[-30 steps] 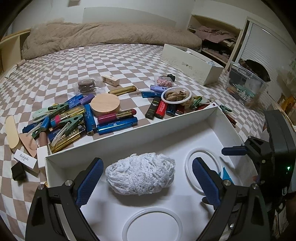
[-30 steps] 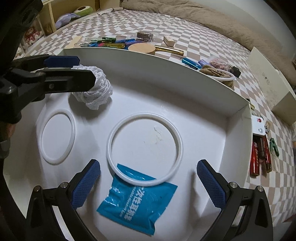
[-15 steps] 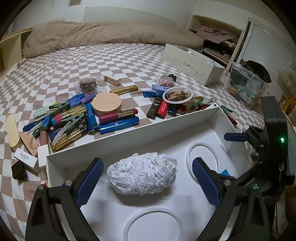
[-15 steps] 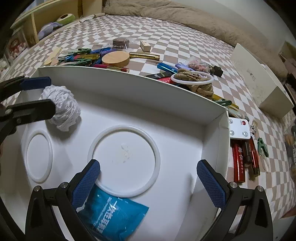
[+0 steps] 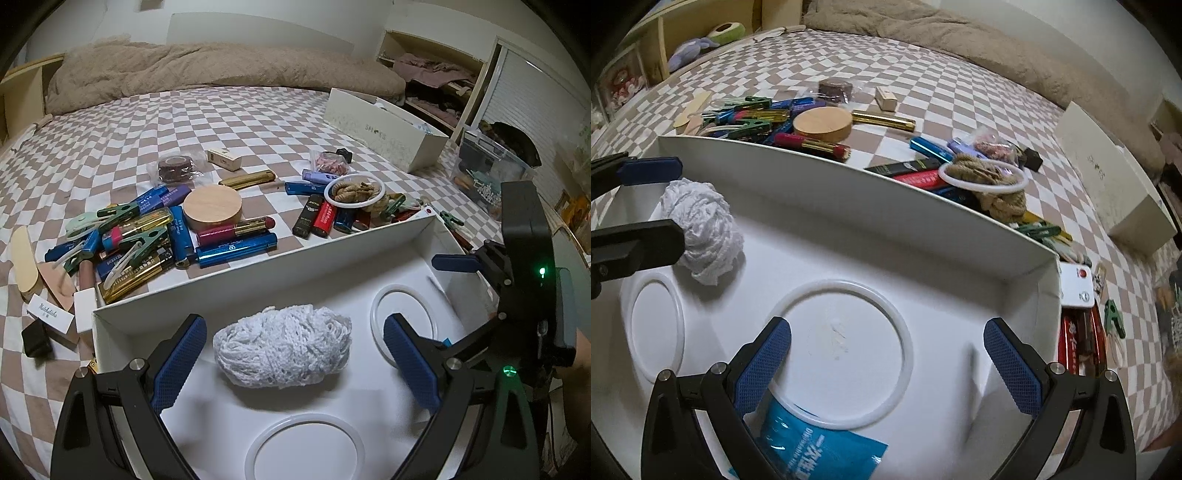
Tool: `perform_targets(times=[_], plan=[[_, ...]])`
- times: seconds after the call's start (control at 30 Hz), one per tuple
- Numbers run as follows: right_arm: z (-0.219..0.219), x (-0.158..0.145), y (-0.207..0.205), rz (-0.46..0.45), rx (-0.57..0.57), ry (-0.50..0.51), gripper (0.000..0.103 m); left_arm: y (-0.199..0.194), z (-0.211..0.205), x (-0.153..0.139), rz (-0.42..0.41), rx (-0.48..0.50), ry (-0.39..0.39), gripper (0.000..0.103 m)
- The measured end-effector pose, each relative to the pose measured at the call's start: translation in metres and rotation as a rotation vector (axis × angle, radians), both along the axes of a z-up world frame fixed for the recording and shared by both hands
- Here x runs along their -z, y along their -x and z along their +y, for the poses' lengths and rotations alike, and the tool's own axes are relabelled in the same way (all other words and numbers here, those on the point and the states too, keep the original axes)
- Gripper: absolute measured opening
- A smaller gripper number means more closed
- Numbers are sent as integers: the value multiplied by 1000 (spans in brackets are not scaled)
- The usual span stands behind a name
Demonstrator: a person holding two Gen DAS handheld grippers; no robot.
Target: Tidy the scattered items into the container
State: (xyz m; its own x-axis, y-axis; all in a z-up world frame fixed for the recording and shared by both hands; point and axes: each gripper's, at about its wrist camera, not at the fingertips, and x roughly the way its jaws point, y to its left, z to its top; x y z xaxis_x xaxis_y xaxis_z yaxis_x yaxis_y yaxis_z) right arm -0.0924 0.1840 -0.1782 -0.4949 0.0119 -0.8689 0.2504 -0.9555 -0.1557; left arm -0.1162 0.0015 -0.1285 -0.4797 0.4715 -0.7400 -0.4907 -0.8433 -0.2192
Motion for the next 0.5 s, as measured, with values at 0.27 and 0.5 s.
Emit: perform_targets(times=[0.27,0.5], plan=[[-31,2,-6,-6,-104,20,103,0,-2,-1,1,-3,-7,98],[-41,6,0,-38,-109,90,103,1,-3,-3,2,-10,-16,98]])
